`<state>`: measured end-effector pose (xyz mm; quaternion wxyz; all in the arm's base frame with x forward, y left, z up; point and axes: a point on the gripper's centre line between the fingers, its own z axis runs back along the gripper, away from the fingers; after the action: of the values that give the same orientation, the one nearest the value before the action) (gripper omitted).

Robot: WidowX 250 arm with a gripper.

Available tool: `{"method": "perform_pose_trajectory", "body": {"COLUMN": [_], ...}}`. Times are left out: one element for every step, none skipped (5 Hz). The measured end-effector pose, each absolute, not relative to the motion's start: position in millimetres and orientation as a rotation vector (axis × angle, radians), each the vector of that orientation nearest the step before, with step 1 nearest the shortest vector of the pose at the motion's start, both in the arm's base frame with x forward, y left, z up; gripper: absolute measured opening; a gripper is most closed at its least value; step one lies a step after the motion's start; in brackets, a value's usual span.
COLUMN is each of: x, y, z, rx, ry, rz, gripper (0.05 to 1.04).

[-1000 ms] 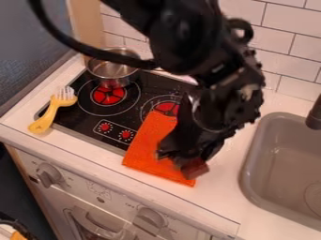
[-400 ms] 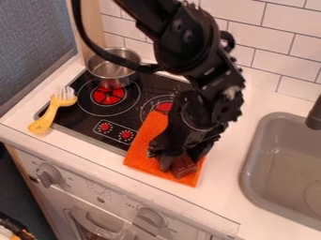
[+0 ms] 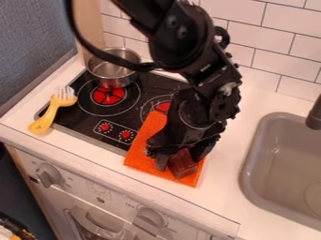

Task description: Put the chocolate bar on top of the orange cloth

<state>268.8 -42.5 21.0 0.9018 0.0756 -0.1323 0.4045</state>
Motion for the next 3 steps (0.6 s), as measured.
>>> {"method": "perform_pose_trajectory", "body": {"x": [268.6,269.0,268.5], "y": [-35.0,-33.6,-26.0], "z": [39.5,58.7,86.4], "rx": [0.134,0.096,0.015], "ry": [-0.319,-0.356,-0.424], "rz": [0.855,0.851,0.847], "gripper": [0.999,0.999,0.999]}}
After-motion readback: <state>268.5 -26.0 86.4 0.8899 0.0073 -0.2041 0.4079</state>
